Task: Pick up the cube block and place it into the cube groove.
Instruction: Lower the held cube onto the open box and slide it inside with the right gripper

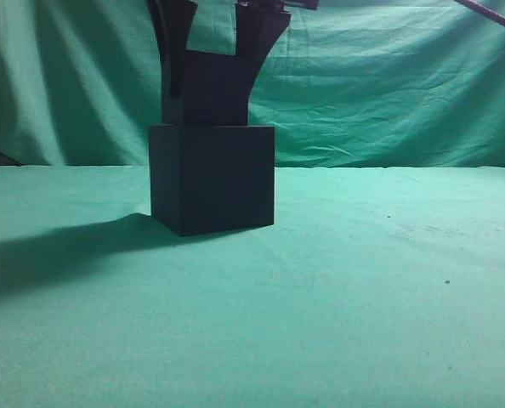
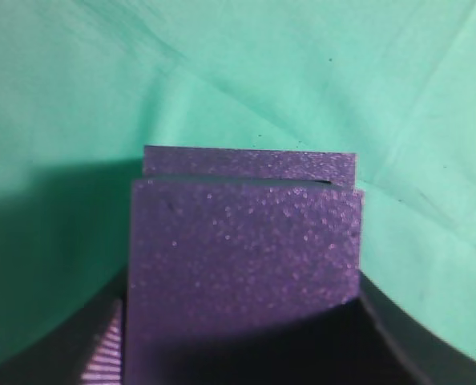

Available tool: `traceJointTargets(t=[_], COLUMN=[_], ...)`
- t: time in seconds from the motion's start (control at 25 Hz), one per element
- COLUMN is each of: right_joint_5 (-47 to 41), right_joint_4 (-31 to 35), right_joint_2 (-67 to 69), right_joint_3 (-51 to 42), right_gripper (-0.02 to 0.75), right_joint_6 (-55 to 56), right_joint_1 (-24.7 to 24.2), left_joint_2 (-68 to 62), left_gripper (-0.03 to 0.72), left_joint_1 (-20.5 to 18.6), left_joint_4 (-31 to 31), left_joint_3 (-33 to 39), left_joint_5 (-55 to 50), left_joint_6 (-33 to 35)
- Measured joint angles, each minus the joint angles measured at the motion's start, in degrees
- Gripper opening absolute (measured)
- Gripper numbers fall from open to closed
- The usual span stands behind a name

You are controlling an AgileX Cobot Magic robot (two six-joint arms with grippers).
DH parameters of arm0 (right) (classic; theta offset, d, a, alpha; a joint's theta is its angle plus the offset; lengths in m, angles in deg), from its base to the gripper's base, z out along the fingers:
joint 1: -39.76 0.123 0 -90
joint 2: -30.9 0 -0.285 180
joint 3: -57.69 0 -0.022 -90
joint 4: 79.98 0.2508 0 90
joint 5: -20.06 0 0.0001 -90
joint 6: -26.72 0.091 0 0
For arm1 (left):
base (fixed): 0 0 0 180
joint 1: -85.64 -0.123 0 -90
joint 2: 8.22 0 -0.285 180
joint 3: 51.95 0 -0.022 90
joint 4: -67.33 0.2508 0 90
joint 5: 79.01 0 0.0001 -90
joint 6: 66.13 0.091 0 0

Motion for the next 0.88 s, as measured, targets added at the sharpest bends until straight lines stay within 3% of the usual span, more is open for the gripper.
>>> traceJointTargets(t=[0.24, 0.68, 0.8, 0.88], right_joint_5=[-4.3, -4.6, -4.7, -5.8], right_joint_4=[-1.7, -1.8, -1.8, -1.8], right_joint_2=[1.1, 1.7, 1.7, 2.1], right_joint_3=[-0.1, -0.2, 0.2, 1.4], right_gripper=[0.434, 0.434, 0.605, 0.659], right_joint_6=[-0.6, -2.3, -2.4, -2.6], right_joint_1=[0.0, 0.0, 0.0, 0.0], left_joint_2=[0.0, 0.0, 0.0, 0.0], left_gripper=[0.000, 0.000, 0.000, 0.000], left_joint_1=[0.0, 0.0, 0.0, 0.0], left_joint_4=[0.0, 0.0, 0.0, 0.0], left_joint_3=[0.0, 0.0, 0.0, 0.0], left_joint_5=[0.0, 0.0, 0.0, 0.0], left_joint_6=[0.0, 0.0, 0.0, 0.0])
